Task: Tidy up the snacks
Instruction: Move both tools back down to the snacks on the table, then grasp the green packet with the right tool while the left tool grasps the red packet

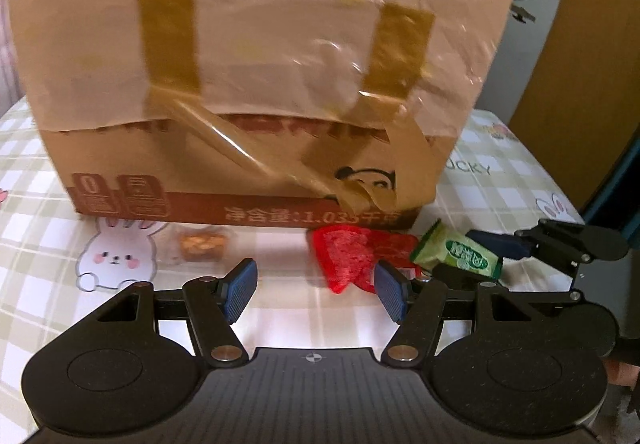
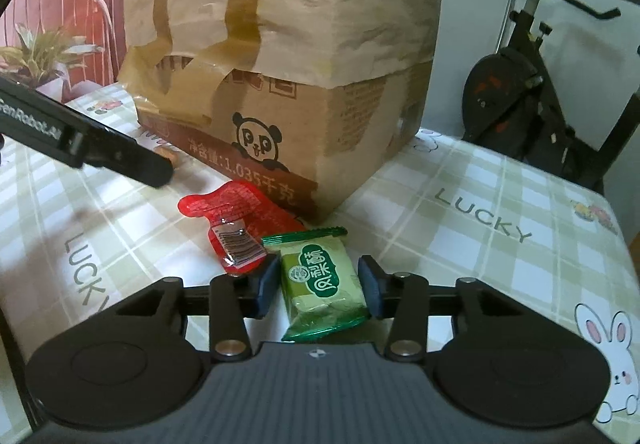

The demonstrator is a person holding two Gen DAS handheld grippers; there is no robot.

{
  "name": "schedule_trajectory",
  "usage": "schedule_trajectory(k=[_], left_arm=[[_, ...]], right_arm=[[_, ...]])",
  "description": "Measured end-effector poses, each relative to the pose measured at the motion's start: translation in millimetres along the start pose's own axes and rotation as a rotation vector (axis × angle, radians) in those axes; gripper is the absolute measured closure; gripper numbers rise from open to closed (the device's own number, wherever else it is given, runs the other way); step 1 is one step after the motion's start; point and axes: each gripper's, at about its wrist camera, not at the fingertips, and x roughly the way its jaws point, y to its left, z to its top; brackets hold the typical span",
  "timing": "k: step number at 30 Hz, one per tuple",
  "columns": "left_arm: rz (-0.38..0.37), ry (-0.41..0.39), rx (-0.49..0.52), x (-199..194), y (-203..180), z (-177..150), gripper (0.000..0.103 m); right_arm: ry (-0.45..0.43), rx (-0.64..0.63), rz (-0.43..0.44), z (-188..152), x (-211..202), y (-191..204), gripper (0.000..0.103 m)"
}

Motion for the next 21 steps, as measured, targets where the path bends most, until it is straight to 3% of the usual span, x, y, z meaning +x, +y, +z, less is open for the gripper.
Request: schedule_trajectory(k=[18,21], left_arm=[[0.068,0.007,0.022,52.5,-36.1,0.0,0.037],[0.085,-0.007,0.063,56.7,-40.0,-3.7,0.039]], right_arm=[[-0.065,0.114,-0.058,-3.5,-13.5,-17.1,0.060],[-0.070,0.123,-0.062,-3.6,-14.6,-18.5,0.060]])
